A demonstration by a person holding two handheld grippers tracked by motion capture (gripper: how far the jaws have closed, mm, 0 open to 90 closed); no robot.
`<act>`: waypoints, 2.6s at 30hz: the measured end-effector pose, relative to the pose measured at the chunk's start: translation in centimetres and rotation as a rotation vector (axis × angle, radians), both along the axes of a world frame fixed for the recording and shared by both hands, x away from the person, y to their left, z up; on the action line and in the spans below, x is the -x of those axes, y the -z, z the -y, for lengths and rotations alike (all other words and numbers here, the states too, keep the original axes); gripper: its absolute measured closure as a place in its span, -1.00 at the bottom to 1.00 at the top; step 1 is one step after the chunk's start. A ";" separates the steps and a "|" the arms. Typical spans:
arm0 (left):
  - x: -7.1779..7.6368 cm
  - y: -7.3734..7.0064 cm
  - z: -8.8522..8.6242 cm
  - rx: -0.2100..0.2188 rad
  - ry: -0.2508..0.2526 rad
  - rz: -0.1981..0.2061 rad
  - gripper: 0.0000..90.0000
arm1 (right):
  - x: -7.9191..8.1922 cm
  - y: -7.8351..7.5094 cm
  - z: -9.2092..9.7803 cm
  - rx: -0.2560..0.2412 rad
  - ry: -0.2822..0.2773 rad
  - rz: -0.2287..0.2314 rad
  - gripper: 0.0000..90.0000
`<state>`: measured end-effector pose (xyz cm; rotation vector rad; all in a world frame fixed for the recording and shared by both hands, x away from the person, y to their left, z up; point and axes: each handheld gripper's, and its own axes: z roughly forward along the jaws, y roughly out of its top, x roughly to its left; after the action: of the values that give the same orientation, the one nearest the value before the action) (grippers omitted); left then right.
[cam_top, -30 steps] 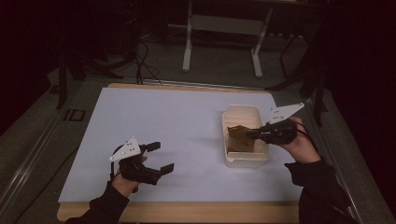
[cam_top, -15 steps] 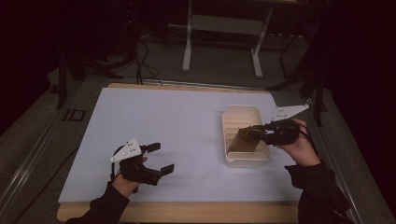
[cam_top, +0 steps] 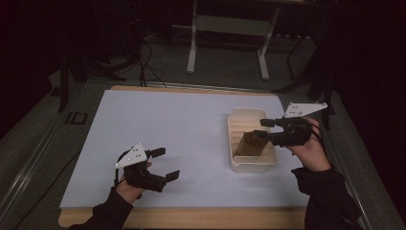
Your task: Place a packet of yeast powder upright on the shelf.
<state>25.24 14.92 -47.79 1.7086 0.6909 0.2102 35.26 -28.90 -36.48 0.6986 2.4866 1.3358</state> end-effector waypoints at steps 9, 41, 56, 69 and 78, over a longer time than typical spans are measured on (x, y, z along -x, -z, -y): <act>0.1 0.1 0.0 -0.011 -0.011 0.005 -0.93 | 1.0 -1.0 -1.6 -0.029 -0.006 0.015 -0.18; 0.5 0.0 0.0 -0.026 -0.008 0.029 -0.93 | 6.9 2.0 -7.0 -0.101 -0.086 0.013 -0.71; 0.6 0.1 0.1 -0.034 0.001 0.035 -0.93 | 9.9 5.9 -7.6 -0.093 -0.127 0.006 -0.66; 0.7 0.1 0.2 -0.039 0.005 0.039 -0.93 | 11.1 9.1 -6.7 -0.079 -0.084 0.001 -0.69; 0.7 0.1 0.1 -0.033 0.005 0.040 -0.93 | 11.2 9.9 -5.8 -0.080 -0.055 -0.027 -0.69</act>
<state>24.49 14.79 -47.86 1.7329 0.6573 0.2531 24.10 -23.13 -46.41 0.6743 2.5026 1.4613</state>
